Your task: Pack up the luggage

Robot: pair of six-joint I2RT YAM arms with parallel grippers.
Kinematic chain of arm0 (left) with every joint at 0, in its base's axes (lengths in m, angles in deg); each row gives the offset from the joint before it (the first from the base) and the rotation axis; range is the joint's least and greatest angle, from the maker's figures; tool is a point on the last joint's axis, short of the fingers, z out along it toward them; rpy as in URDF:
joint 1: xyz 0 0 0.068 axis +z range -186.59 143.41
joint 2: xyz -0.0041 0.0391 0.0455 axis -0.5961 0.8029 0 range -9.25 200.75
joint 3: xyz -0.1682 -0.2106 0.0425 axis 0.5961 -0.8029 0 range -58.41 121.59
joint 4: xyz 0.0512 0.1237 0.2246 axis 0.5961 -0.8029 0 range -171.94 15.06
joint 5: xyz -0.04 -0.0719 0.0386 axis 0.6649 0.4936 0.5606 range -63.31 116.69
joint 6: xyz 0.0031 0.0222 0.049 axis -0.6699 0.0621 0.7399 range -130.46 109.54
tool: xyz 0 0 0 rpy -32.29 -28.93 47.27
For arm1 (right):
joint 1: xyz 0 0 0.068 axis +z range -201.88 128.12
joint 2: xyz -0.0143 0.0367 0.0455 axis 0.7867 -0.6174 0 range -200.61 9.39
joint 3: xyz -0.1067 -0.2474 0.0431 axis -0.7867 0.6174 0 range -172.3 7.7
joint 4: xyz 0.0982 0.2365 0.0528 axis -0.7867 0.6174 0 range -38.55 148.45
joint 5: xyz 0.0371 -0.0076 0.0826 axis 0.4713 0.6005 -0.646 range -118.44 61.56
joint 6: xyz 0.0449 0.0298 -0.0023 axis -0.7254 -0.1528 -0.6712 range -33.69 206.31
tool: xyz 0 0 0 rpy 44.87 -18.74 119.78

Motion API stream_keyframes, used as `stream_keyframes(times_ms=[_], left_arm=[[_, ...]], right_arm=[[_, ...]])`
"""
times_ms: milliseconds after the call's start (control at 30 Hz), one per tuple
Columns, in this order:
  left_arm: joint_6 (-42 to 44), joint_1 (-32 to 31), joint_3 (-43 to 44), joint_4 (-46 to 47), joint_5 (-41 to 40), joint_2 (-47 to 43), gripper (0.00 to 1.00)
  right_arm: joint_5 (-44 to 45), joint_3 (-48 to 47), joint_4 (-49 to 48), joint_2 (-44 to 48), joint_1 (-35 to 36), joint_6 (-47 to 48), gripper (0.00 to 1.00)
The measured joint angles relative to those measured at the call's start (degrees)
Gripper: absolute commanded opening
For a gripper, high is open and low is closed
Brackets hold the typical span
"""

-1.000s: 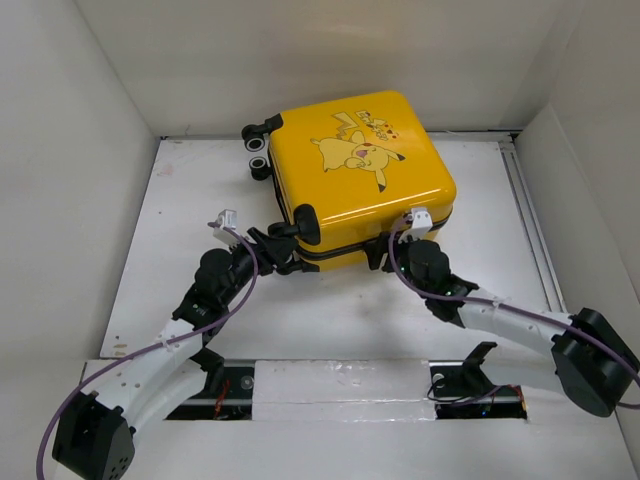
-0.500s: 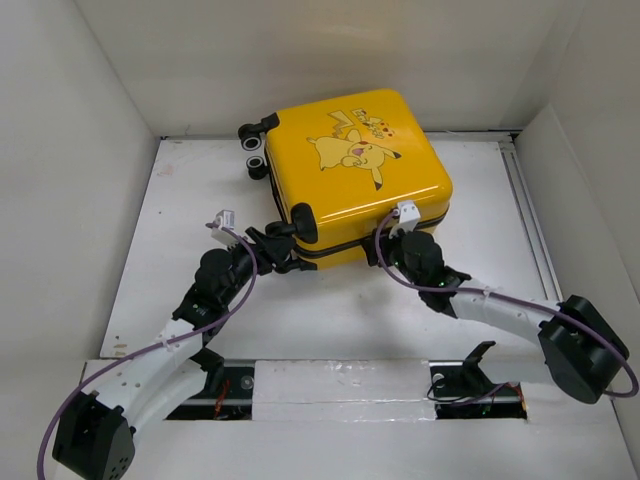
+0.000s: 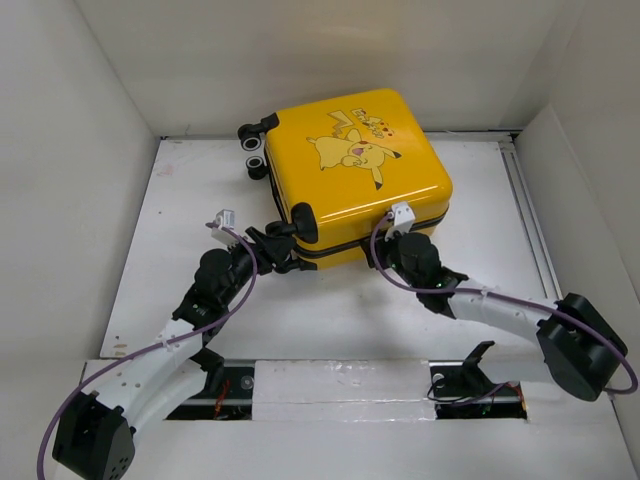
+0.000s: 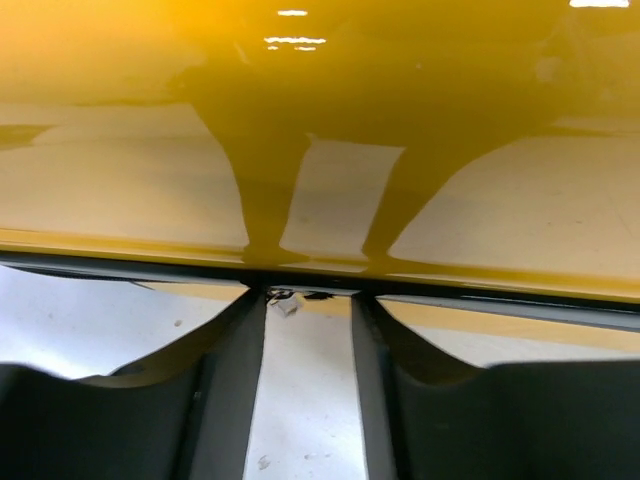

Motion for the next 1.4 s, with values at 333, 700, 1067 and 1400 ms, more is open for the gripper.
stream_keyframes(times_ms=[333, 700, 1067, 1400], left_arm=[[0.0, 0.02, 0.0, -0.26, -0.17, 0.0, 0.0], [0.04, 0.28, 0.0, -0.28, -1.11, 0.0, 0.0], [1.81, -0.46, 0.09, -1.6, -1.09, -2.27, 0.0], [2.23, -0.52, 0.09, -0.02, 2.01, 0.39, 0.0]], right_arm=[[1.97, -2.05, 0.44, -2.93, 0.61, 1.25, 0.15], [5.7, -3.06, 0.09, -4.79, 2.47, 1.27, 0.0], [5.81, 4.72, 5.38, 9.29, -6.03, -1.29, 0.0], [4.09, 3.56, 6.12, 8.48, 1.9, -1.25, 0.0]])
